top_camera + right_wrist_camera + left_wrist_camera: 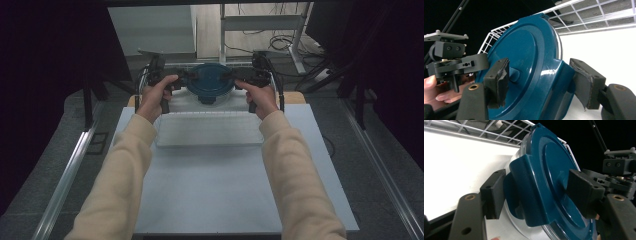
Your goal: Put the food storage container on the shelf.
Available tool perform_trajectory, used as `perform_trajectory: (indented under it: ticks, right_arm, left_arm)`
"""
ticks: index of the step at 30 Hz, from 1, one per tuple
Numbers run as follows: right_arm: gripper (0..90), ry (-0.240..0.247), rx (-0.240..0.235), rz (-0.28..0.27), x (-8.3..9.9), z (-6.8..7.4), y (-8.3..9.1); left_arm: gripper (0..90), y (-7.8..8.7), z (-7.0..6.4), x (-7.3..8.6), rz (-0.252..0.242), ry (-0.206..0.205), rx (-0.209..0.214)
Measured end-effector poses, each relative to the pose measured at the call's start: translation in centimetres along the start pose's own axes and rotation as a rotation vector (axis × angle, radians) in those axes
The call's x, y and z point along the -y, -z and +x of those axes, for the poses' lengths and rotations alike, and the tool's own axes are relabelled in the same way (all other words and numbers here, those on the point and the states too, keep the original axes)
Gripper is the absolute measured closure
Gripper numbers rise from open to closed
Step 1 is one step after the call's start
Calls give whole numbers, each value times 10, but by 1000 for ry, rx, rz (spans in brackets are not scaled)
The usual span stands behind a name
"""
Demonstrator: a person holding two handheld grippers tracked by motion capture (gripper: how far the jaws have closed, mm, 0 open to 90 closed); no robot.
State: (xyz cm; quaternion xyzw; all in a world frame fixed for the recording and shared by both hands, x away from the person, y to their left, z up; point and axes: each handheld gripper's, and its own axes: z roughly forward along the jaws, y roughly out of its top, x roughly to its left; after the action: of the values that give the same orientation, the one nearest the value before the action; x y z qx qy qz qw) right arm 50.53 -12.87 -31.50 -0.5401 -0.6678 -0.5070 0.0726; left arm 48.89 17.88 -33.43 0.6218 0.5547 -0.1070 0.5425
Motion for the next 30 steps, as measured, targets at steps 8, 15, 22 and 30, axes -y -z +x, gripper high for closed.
perform_trajectory:
  ticks: [8,15,22,30]
  right_arm:
    - [206,77,47,-88,10,14,24]
    - [199,152,57,-86,36,9,52]
    - [199,318,58,-51,78,8,79]
    - [201,437,30,-24,136,-2,98]
  left_arm:
    - [192,32,-21,8,-96,-112,-67]
    - [192,61,-32,42,-105,-218,-126]
    - [203,76,-32,99,-69,-344,-154]
    - [226,86,-14,166,-17,-388,-165]
